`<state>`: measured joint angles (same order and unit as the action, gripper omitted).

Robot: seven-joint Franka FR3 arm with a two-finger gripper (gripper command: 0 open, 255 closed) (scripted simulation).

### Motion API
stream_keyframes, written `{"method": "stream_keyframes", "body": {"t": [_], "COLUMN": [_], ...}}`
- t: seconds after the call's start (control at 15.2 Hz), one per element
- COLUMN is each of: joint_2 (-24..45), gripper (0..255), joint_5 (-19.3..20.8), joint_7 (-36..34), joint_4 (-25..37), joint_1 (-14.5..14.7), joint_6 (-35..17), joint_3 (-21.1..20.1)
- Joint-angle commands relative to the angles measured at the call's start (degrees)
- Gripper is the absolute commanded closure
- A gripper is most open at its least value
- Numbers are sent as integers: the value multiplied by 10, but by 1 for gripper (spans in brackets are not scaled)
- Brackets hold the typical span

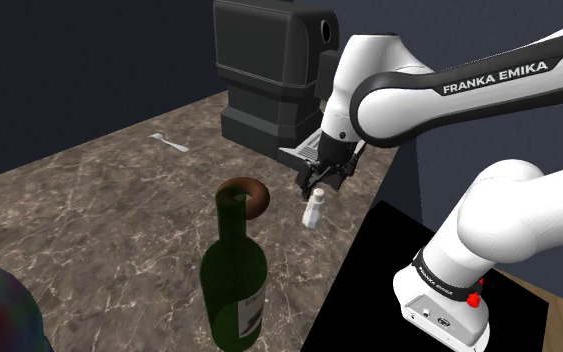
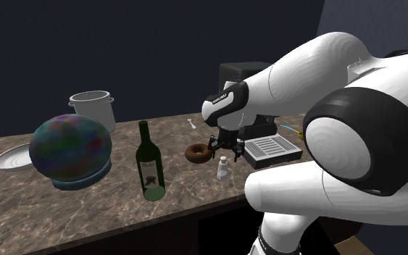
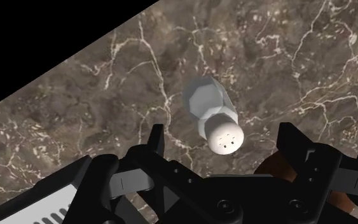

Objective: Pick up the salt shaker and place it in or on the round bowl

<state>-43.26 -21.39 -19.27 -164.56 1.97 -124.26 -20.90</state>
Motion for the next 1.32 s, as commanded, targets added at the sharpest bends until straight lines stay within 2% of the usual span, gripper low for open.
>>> {"method": "stream_keyframes", "body": {"t": [0.0, 0.53, 0.59, 1.25], "joint_2": [12, 16, 16, 10], "gripper": [0, 0, 255, 255], "joint_5": [-6, -7, -7, -5], "joint_7": [0, 0, 0, -1], "joint_4": [-8, -10, -10, -6], "joint_1": [2, 2, 2, 2], "joint_6": [-20, -27, -27, -16], "joint_3": [-6, -7, -7, -5]}}
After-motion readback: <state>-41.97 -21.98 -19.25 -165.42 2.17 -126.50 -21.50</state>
